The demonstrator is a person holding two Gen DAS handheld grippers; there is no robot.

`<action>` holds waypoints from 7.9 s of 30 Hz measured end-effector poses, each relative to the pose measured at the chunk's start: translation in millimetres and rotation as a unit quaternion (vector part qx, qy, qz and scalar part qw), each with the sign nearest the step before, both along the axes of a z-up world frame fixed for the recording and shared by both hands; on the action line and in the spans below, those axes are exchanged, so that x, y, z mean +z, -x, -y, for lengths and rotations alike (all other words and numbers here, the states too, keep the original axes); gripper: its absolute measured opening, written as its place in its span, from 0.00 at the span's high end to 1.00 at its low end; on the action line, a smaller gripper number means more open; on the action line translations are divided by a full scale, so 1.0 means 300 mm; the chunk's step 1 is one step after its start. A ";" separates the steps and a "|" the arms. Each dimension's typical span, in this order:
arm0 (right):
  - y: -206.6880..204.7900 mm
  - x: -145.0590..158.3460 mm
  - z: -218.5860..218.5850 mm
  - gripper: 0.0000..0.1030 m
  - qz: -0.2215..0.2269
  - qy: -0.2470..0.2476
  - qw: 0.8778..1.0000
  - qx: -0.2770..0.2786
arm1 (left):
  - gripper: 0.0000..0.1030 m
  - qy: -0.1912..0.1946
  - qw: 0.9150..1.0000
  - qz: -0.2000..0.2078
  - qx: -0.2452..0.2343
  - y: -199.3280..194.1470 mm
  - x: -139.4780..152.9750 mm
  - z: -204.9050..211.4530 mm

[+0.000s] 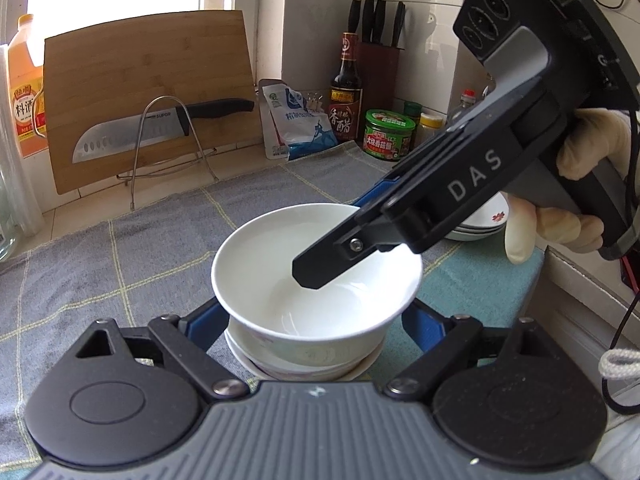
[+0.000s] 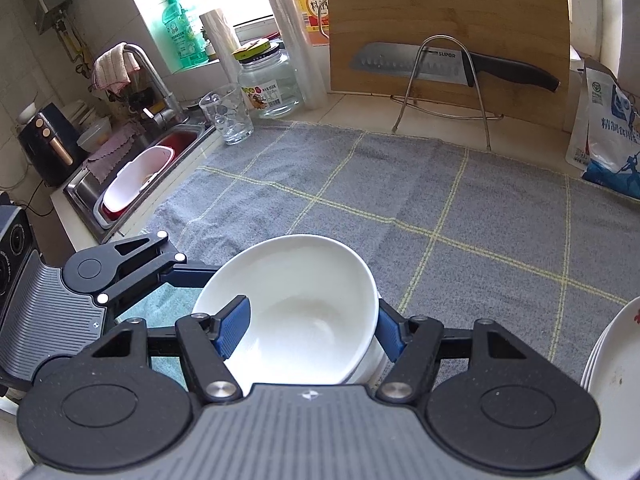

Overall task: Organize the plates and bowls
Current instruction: 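Lower the white bowl onto the stacked bowls and open the right gripper, then grasp the stack of bowls from opposite sides with both grippers, then lift the bowl stack with both grippers and carry it to the plate stack, then lower the bowl stack onto the flowered plates and open both grippers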

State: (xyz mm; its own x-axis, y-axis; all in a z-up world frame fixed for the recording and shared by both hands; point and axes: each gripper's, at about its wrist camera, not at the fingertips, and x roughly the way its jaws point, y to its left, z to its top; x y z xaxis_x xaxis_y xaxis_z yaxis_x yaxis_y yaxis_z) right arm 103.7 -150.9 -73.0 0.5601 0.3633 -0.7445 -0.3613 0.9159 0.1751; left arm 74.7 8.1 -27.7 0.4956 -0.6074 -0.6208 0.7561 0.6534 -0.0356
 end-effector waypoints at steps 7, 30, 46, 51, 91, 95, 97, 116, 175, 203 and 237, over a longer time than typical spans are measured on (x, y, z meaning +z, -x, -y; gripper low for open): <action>-0.018 -0.018 -0.002 0.30 -0.004 0.004 1.000 -0.002 | 0.10 -0.001 1.000 -0.012 0.005 -0.021 -0.018 0.006; -0.016 -0.041 -0.025 0.16 0.010 0.031 0.999 -0.004 | 0.03 -0.002 1.000 -0.020 0.003 -0.042 -0.037 0.012; 0.107 0.016 -0.010 0.00 0.081 0.103 0.991 0.020 | 0.01 -0.011 0.998 0.038 -0.046 0.005 -0.041 -0.084; 0.157 -0.007 -0.034 0.00 0.087 0.150 0.984 0.048 | 0.01 -0.028 0.997 0.020 -0.065 -0.005 -0.053 -0.096; 0.020 -0.228 -0.077 0.04 0.040 0.206 0.956 0.206 | 0.02 -0.135 0.964 -0.009 -0.230 -0.156 -0.154 0.062; 0.019 -0.223 -0.077 0.09 0.035 0.203 0.953 0.222 | 0.06 -0.133 0.959 -0.015 -0.251 -0.166 -0.154 0.062; 0.013 -0.222 -0.076 0.10 0.033 0.201 0.952 0.226 | 0.09 -0.133 0.956 -0.017 -0.262 -0.169 -0.152 0.064; -0.027 -0.224 -0.064 0.15 0.013 0.177 0.948 0.265 | 0.16 -0.134 0.944 -0.021 -0.299 -0.196 -0.149 0.059; 0.183 0.009 0.659 0.15 0.043 0.203 0.959 0.193 | 0.17 -0.127 0.930 0.040 -0.342 -0.150 -0.074 0.824; 0.143 -0.049 0.806 0.15 0.014 0.204 0.969 0.137 | 0.17 -0.121 0.929 0.020 -0.348 -0.220 -0.154 0.992; 0.182 -0.035 0.734 0.00 0.027 0.232 0.972 0.035 | 0.02 -0.059 0.948 0.068 -0.306 -0.193 -0.144 0.857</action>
